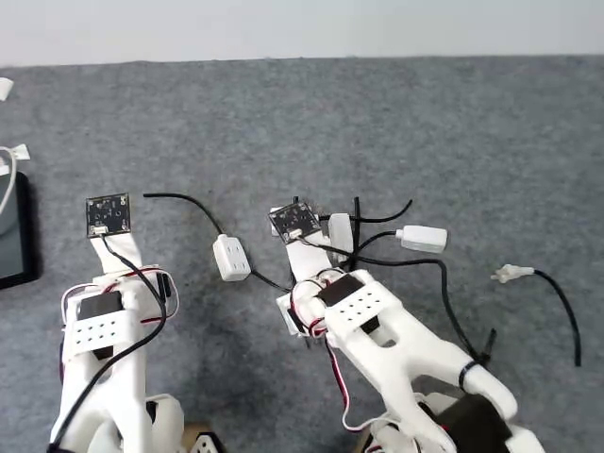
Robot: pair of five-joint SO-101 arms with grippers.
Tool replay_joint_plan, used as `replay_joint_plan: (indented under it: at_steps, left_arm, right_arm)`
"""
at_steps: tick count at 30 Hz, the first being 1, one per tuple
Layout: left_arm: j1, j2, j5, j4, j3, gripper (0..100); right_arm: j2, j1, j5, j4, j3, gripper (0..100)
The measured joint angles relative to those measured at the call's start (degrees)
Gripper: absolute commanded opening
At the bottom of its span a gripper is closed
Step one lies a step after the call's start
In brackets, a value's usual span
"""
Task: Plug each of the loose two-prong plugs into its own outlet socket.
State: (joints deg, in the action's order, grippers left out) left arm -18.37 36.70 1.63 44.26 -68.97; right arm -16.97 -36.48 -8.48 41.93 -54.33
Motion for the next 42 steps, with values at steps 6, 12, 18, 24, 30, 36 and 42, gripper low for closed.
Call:
replay_joint_plan:
  at_steps: [6, 12, 18, 24, 30, 36, 42]
  left_arm:
    - [0.00, 0.00, 0.00, 0.00, 0.00, 6]
    - [0.00, 0.00, 0.00, 0.00, 0.00, 6]
    - [0.00, 0.00, 0.00, 0.00, 0.00, 6]
    - [0.00, 0.00, 0.00, 0.00, 0.00, 6]
    - [0.00, 0.00, 0.00, 0.00, 0.00, 6]
    - [0.00, 0.00, 0.00, 0.00, 0.00, 6]
    - [0.00, 0.00, 0.00, 0.00, 0.00, 6]
  right_arm:
    - [1.05, -0.26, -1.05, -0.35, 0.00, 9.6]
    - [6.24, -2.20, -1.58, 0.00, 4.31, 9.6]
    - [11.25, -2.20, -1.58, 2.99, 8.97, 9.6]
    - [15.38, -2.02, -1.58, 7.30, 14.07, 4.2]
    - [15.47, -1.93, -1.58, 7.74, 14.24, 0.6]
    - [15.47, -0.70, -0.70, 8.88, 14.33, 0.8]
    - [14.59, -0.35, 2.73, 13.01, 14.33, 0.8]
